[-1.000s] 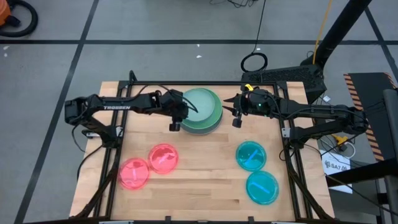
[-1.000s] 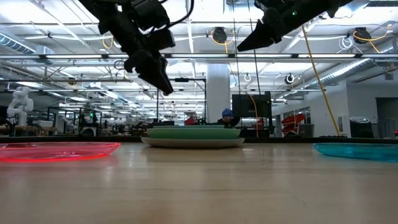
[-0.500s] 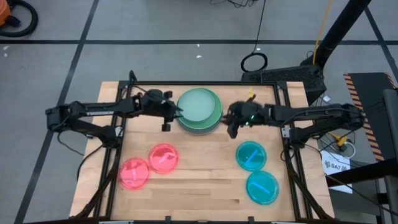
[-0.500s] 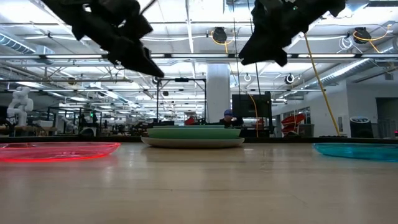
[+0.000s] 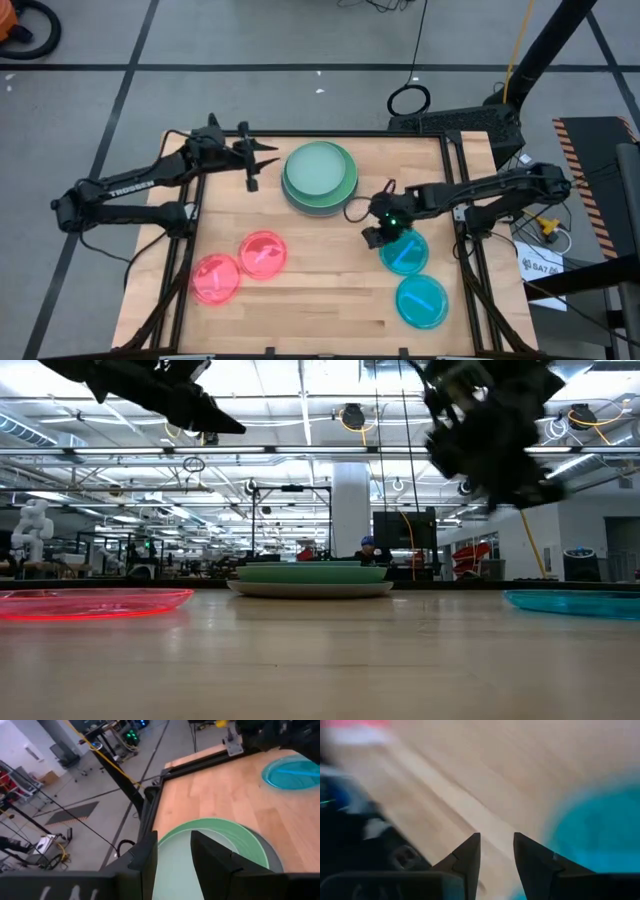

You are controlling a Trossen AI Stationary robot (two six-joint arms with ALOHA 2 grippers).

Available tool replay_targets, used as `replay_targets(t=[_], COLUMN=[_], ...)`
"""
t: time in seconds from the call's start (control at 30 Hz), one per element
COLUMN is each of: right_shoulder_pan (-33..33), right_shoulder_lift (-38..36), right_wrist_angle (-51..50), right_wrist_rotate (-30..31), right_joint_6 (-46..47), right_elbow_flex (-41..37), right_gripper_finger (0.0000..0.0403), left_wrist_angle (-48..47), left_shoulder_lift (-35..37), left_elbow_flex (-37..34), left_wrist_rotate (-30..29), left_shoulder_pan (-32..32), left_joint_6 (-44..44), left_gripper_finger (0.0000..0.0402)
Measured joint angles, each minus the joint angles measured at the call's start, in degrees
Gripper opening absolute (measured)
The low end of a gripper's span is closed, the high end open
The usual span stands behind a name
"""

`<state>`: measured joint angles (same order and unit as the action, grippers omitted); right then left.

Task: Stack plastic plates
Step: Stack the blue plate on the light green plate

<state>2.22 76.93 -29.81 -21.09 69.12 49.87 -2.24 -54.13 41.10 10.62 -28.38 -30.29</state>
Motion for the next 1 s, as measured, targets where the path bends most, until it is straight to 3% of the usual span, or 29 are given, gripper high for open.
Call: replay_targets(t=[0.2,0.33,0.73,0.83,1.0], right_shoulder_pan=[0.59,0.50,0.11,-0.57,-2.86], right_shoulder_lift=[0.82,0.80,0.81,0.90,0.92], right_wrist_angle=[-29.04,-38.22,-34.47,-32.38,-25.99], right_wrist_rotate=[0.83,3.80,14.33,18.59,19.98], right_joint_6=[5.98,3.42,-2.86,-12.93,-40.69], right_elbow_flex=[-0.02,-0.09,-0.02,-0.02,-0.04], right_gripper_finger=[0.0109,0.0109,0.0109,0.0109,0.0109], left_wrist_angle=[-0.13,-0.20,-1.07,-1.04,0.09], left_shoulder_lift=[0.72,0.72,0.70,0.70,0.68], left_elbow_flex=[-0.01,0.00,0.00,0.00,0.00], left_wrist_rotate=[-0.08,-0.08,-0.10,-0.12,-0.12], left_shoulder_pan=[-1.51,-1.83,-1.86,-1.88,-1.88], left_joint_6=[0.44,0.25,0.66,0.66,0.59], left_gripper_finger=[0.0124,0.0124,0.0124,0.0124,0.0124])
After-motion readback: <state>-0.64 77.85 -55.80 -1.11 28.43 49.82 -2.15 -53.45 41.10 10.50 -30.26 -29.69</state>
